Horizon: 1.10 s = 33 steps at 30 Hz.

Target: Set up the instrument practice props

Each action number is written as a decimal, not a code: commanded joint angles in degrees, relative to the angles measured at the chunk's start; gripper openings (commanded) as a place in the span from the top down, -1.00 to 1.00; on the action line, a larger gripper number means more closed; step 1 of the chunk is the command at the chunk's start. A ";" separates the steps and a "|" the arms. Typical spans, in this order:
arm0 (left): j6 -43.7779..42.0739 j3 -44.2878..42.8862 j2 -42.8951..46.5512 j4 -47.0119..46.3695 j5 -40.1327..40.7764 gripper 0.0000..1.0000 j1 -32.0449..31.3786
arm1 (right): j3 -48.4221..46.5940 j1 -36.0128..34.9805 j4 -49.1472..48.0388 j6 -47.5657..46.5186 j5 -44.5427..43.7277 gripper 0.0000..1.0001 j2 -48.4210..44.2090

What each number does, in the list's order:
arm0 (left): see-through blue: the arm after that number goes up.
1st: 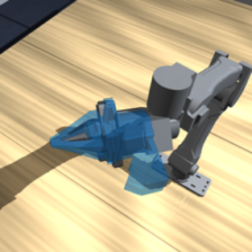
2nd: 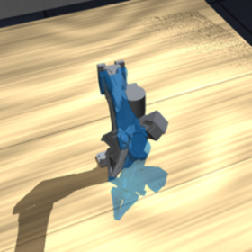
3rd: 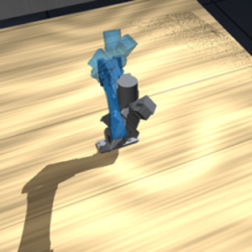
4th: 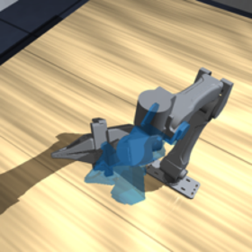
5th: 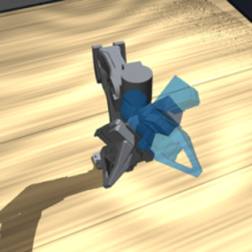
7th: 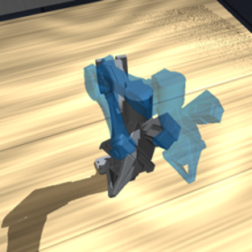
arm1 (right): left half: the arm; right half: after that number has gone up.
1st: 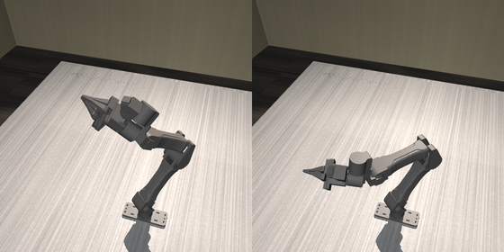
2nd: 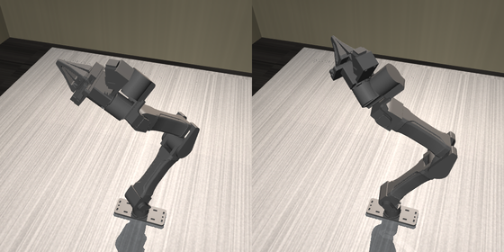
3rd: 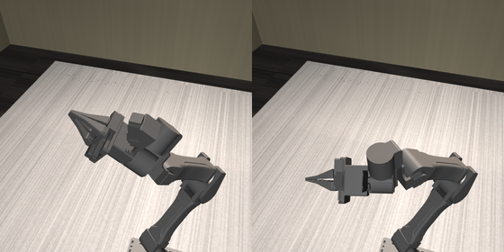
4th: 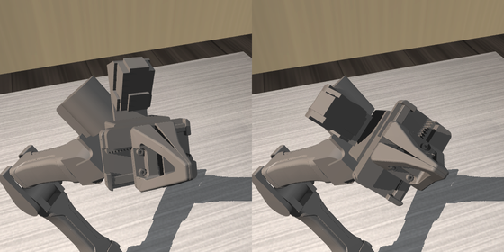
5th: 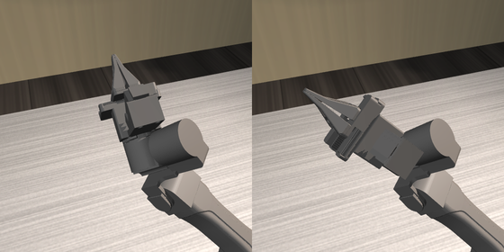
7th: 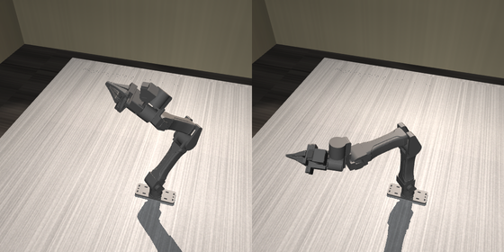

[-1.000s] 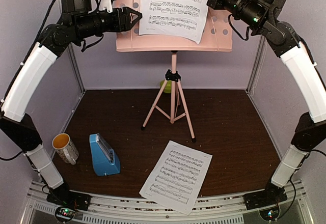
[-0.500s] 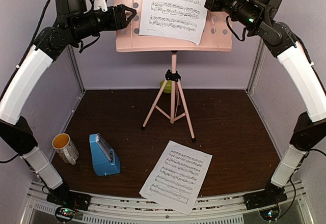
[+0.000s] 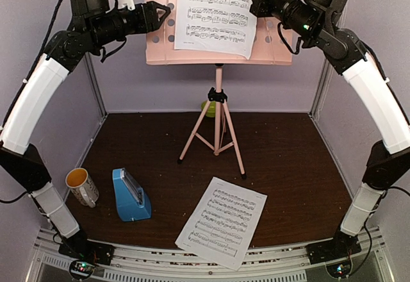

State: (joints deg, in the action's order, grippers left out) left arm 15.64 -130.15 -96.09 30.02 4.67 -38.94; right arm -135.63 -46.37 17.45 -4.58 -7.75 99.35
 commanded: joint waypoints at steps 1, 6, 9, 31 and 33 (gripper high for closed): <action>0.71 -1.94 -1.61 -1.93 -1.70 -0.08 0.53 | -0.60 -1.19 -2.61 -1.51 -3.47 1.00 0.66; 1.59 -1.89 -2.18 -1.67 -2.10 0.11 0.46 | -0.43 -2.04 -3.12 -1.87 -5.85 1.00 0.84; 1.89 -1.18 -1.96 -1.84 -2.06 0.25 0.53 | -0.33 -2.60 -3.76 -1.91 -6.49 1.00 1.12; 1.36 5.65 2.23 -10.46 0.05 0.95 0.44 | 2.09 -5.18 -4.80 -4.42 -11.36 1.00 -0.71; 0.88 6.14 2.48 -11.21 0.13 1.00 0.44 | 2.04 -5.75 -4.86 -5.78 -12.45 1.00 -0.88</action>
State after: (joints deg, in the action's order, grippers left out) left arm 17.23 -125.08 -95.90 23.51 2.81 -39.00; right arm -133.56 -51.13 13.45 -7.84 -17.61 100.03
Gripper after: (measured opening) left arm 0.020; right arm 0.009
